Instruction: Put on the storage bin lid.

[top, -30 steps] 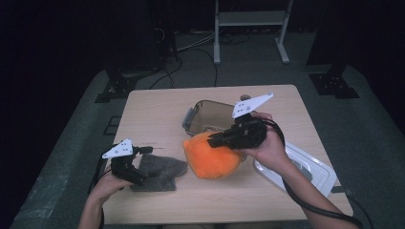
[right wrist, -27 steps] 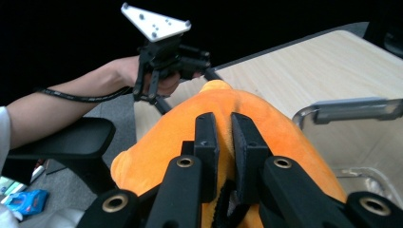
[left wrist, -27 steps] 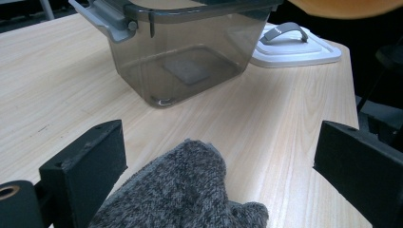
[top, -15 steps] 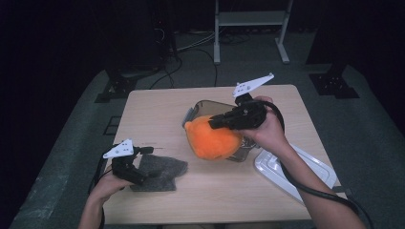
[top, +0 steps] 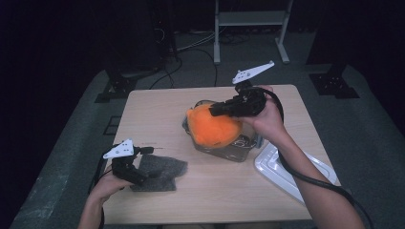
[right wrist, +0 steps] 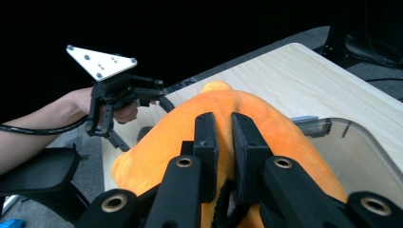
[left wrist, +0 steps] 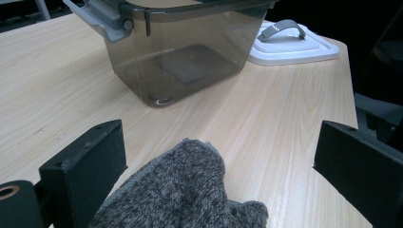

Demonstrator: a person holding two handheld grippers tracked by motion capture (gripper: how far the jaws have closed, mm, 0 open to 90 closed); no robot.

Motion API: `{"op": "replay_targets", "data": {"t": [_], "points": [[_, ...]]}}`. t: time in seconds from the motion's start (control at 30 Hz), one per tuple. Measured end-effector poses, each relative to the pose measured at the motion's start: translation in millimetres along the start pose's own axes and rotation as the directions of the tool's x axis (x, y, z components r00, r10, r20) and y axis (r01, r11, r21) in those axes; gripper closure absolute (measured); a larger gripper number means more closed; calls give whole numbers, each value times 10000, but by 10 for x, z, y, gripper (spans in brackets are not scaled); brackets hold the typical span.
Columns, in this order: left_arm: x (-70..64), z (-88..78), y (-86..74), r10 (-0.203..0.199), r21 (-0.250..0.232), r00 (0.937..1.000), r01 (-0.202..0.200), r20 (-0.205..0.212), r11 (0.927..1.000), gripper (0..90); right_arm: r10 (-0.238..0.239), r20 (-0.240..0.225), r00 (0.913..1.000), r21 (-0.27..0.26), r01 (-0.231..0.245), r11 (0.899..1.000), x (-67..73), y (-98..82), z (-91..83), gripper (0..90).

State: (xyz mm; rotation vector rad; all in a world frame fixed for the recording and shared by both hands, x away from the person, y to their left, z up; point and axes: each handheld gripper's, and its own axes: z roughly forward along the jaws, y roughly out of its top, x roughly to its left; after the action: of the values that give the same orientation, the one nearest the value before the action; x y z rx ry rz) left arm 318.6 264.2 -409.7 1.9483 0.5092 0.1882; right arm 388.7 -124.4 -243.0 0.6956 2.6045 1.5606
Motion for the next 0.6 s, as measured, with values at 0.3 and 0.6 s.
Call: {"op": "replay_targets", "data": {"t": [0.3, 0.6], "points": [[-3, 14, -1, 2, -38, 10000, -2, -5, 10000, 28, 157, 270, 9995, -32, -156, 9999, -112, 71, 1, 807], [2, 4, -1, 29, -73, 10000, -29, -65, 10000, 28, 422, 666, 9969, -72, -419, 9991, -264, 85, 38, 806]]}}
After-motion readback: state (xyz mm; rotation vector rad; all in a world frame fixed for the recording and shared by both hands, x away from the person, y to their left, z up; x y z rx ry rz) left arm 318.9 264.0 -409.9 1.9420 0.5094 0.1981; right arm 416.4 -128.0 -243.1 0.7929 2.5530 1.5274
